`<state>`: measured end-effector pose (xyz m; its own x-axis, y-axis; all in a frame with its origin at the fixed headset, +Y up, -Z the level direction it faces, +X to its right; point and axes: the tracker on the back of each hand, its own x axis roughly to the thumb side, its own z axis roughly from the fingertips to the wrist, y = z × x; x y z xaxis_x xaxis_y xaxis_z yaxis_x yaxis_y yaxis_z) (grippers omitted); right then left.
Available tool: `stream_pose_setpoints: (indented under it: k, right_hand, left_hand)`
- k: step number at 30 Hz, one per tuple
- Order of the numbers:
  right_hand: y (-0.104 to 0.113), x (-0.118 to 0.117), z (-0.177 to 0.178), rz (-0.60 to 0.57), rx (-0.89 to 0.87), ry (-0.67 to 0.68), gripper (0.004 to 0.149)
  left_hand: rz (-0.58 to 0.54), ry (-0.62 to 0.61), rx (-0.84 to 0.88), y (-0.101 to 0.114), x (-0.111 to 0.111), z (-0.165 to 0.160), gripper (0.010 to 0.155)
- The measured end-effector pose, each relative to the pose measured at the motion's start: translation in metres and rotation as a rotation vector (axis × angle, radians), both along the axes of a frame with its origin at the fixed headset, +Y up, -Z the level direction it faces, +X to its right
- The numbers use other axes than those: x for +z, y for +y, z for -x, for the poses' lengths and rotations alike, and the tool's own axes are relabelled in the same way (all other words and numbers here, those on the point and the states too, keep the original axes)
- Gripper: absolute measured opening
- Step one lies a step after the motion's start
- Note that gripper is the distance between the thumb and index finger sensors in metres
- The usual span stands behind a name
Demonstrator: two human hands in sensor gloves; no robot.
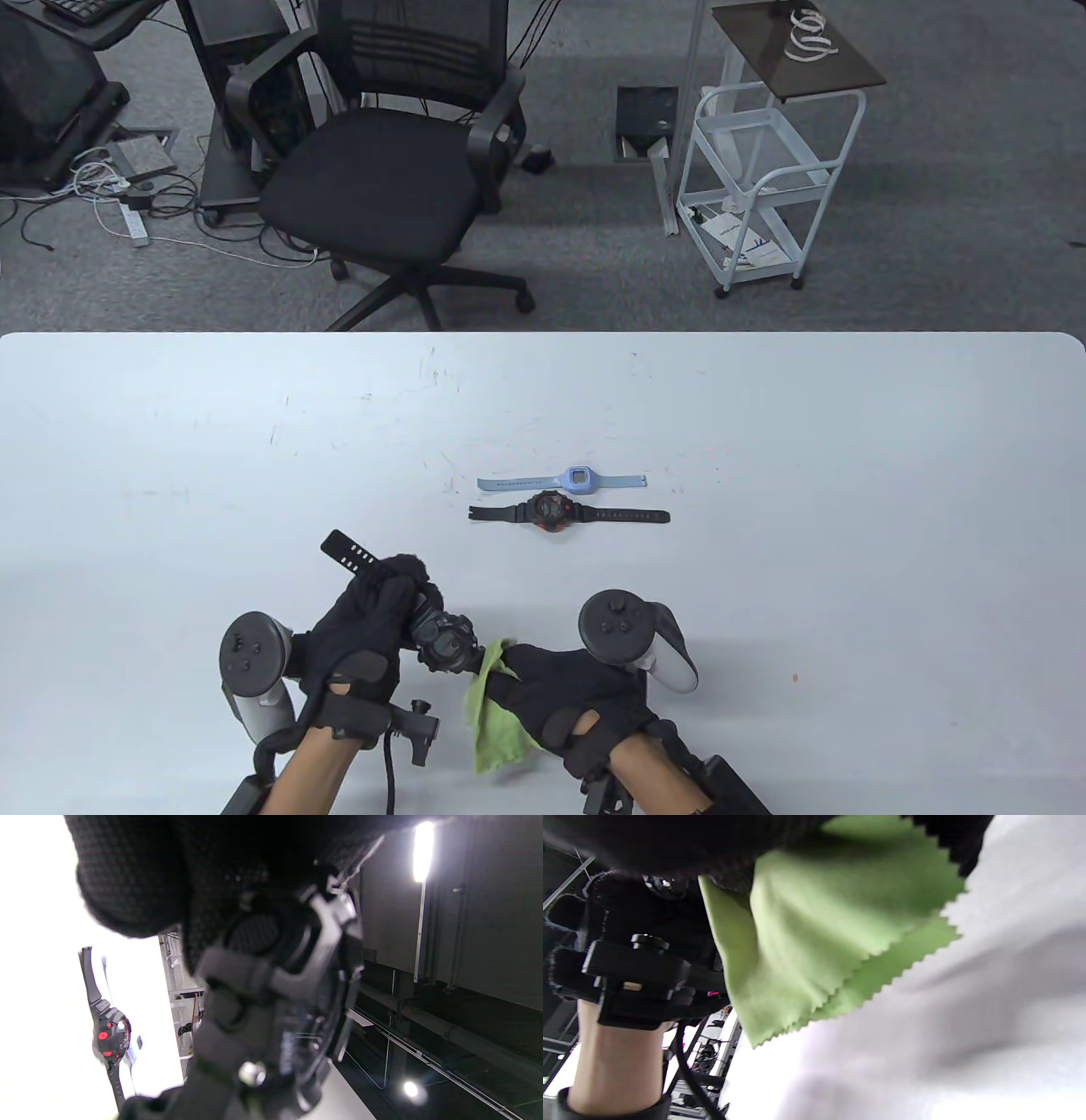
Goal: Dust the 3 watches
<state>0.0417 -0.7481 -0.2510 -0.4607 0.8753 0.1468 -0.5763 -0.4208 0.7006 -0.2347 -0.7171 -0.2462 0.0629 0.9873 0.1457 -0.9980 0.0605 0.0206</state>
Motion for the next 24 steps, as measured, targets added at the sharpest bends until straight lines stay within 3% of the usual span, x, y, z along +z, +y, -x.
stream_pose_setpoints:
  k: [6,16,24]
  right_hand:
    - [0.0029,-0.0004,-0.0028,-0.064,0.077,-0.024,0.052]
    - [-0.0001,-0.0017,-0.0025,0.026,-0.037,0.037,0.047]
    - [0.0049,-0.001,-0.0051,-0.074,0.082,-0.02,0.052]
  left_hand:
    - [-0.002,-0.001,0.005,0.0004,0.0,0.0003,0.043]
    - [0.002,0.0,0.015,0.0003,0.0,0.0008,0.044]
    - [-0.005,0.008,0.018,0.0015,0.0002,0.0024,0.044]
